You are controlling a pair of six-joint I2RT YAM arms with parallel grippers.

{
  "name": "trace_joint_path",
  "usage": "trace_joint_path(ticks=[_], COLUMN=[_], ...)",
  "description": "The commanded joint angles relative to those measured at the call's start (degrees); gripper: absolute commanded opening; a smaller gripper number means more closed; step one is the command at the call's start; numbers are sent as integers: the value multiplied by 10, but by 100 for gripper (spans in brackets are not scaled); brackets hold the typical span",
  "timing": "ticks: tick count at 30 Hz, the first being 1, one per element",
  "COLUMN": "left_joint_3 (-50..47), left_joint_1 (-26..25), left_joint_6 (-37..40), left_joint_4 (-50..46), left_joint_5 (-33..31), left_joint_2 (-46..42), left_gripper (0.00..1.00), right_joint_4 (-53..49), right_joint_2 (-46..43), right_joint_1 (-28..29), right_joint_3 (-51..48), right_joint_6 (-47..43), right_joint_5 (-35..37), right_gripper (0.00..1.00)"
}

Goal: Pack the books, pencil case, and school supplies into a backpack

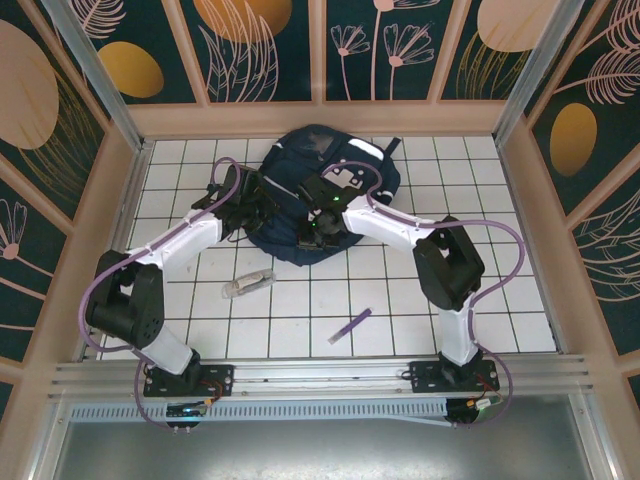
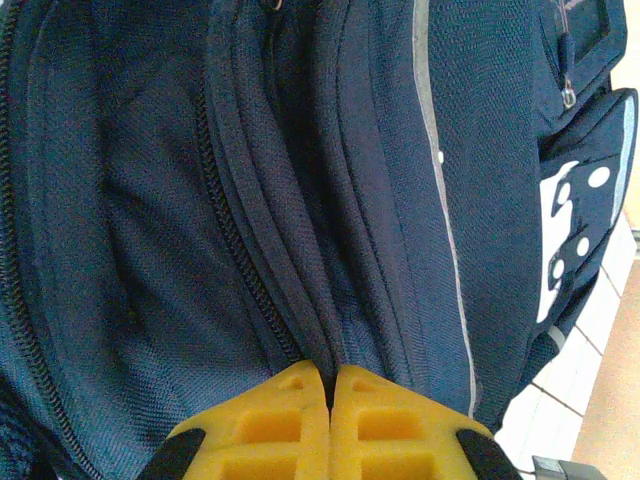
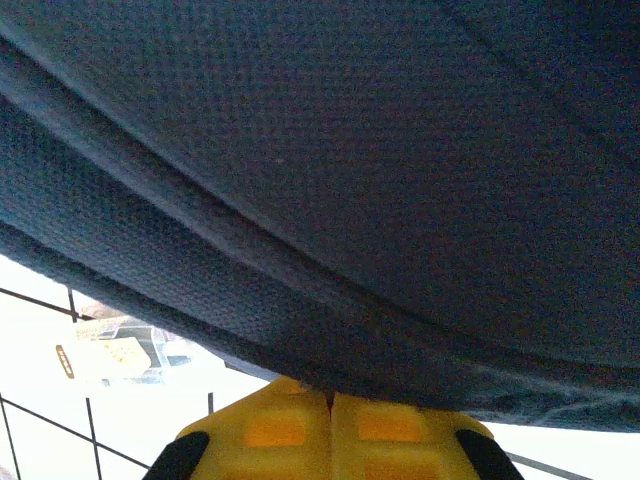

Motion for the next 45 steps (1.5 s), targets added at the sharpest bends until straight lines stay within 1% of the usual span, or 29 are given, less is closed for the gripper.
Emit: trace_joint_path(ticks=[1,7,10,12,15,17,19,23,27,29,31,33,35,36,37,39,40,42,43,44,45], left_joint_3=[6,-13,-32,-26,-15,-22,-35,-56,-68,-69,-71,-69,-61,-54,-47,-28,-20,4,17,36,57], left_joint_1=[0,27,44,47,47,47,47,47,47,47,47,44,28,15,4,-27,-38,-67,-79,-93,-106], left_joint_6=[20,54,73,104,149,166,180,208,236,252,274,306,358,386,413,479,507,563,581,592,592], left_joint_4=[19,9,29,19,-6,-10,-11,-22,-25,-21,-4,17,27,26,25,18,11,-8,-15,-24,-30], left_joint_5=[-20,-43,-27,-20,-9,4,15,12,17,40,86,131,144,133,122,114,112,99,88,71,55], left_joint_2=[-27,-24,-28,-25,-16,-14,-12,-10,-10,-9,-9,-15,-34,-46,-57,-75,-80,-79,-72,-60,-43], left_gripper=[0,0,0,0,0,0,0,0,0,0,0,0,0,6,14,28,34,43,45,46,47], right_joint_4=[-3,61,82,94,130,162,193,251,280,286,287,281,277,278,282,303,318,357,372,388,400], right_joint_2=[-44,-127,-153,-164,-175,-175,-170,-153,-132,-122,-114,-114,-126,-137,-149,-186,-205,-254,-275,-299,-320], right_joint_1=[-12,-32,-62,-91,-138,-175,-208,-275,-311,-323,-336,-344,-344,-343,-343,-338,-334,-325,-323,-321,-321], right_joint_3=[-30,-161,-214,-235,-254,-262,-264,-270,-263,-260,-254,-244,-242,-243,-247,-267,-281,-314,-328,-341,-352], right_joint_6=[-24,-95,-127,-159,-217,-255,-267,-263,-272,-277,-280,-290,-295,-297,-297,-300,-301,-305,-304,-296,-278], right_joint_5=[37,36,57,70,73,80,85,80,68,71,71,58,63,69,78,113,135,199,229,271,312], right_gripper=[0,0,0,0,0,0,0,0,1,1,4,13,19,24,29,40,46,62,74,99,99])
